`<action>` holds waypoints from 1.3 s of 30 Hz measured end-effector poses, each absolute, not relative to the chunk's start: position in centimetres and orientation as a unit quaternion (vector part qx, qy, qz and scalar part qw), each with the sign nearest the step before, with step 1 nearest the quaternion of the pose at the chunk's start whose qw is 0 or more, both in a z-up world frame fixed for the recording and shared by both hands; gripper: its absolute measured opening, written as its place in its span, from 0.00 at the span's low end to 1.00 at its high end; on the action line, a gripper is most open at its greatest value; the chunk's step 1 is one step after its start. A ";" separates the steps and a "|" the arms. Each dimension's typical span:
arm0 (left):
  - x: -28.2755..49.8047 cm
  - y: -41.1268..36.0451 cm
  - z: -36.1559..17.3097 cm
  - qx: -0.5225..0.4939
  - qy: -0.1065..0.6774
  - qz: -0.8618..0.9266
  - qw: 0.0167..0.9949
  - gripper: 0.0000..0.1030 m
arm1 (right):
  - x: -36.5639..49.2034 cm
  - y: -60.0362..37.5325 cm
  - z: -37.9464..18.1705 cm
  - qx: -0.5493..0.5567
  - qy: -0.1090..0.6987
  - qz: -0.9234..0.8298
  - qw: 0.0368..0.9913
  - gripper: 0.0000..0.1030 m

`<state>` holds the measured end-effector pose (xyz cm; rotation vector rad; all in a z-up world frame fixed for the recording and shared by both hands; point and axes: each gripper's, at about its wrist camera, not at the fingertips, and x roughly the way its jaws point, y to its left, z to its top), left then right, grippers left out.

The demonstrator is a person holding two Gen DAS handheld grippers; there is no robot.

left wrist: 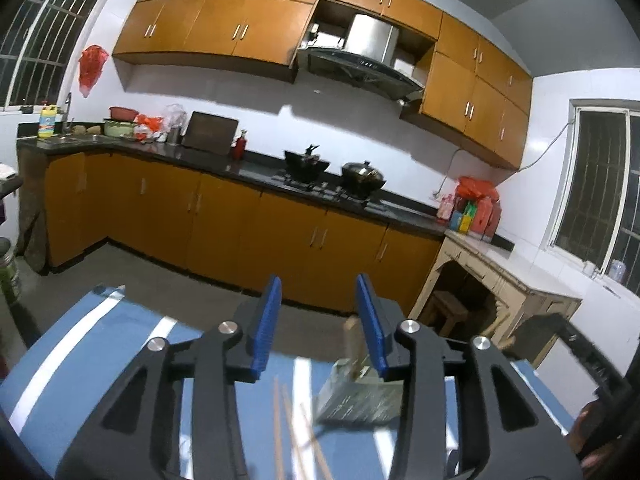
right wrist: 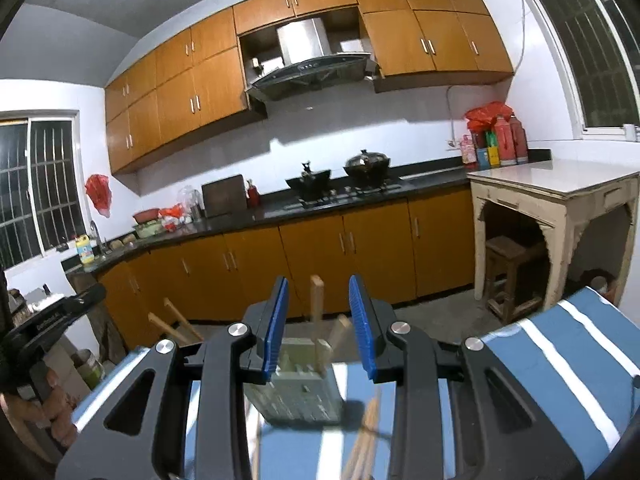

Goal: Organize utensils
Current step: 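Move the right tool back and grasp another chopstick while the left tool returns, then grasp a wooden chopstick with the left tool while the right tool holds its chopstick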

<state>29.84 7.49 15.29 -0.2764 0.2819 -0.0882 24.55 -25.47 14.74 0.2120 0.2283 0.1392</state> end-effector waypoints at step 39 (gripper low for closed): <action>31.2 4.3 -4.3 -0.047 0.421 -0.061 0.904 0.42 | 28.7 -26.8 -6.2 0.103 0.424 -0.011 0.900 0.08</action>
